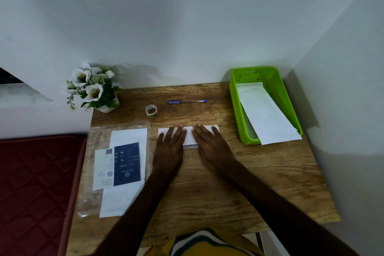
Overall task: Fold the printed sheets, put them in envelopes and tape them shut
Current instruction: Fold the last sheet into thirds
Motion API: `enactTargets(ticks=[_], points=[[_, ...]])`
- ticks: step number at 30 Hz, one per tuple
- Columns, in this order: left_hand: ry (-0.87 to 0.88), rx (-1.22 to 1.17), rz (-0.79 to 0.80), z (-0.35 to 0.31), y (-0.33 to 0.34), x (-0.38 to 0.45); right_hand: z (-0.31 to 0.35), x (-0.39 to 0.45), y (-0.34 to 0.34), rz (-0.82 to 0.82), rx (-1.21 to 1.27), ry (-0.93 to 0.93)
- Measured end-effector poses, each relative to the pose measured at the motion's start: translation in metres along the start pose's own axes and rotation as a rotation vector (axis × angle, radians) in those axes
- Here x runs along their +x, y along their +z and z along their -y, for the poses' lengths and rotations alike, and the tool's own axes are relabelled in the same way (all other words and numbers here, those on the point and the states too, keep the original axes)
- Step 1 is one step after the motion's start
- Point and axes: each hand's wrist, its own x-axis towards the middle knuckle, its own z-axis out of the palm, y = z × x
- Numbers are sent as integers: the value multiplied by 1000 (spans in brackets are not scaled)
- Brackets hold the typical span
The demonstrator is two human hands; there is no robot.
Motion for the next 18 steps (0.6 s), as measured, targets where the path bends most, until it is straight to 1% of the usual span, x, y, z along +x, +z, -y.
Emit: enactTargets(ticks=[6, 10, 14, 18], points=[[-9, -59, -91, -3, 8, -5, 1, -7, 1, -20, 24, -6], [-45, -28, -89, -6, 16, -4, 11, 0, 2, -77, 48, 21], [-60, -26, -97, -13, 19, -6, 26, 11, 12, -47, 9, 48], [-59, -9, -94, -13, 21, -6, 26, 11, 17, -77, 23, 77]])
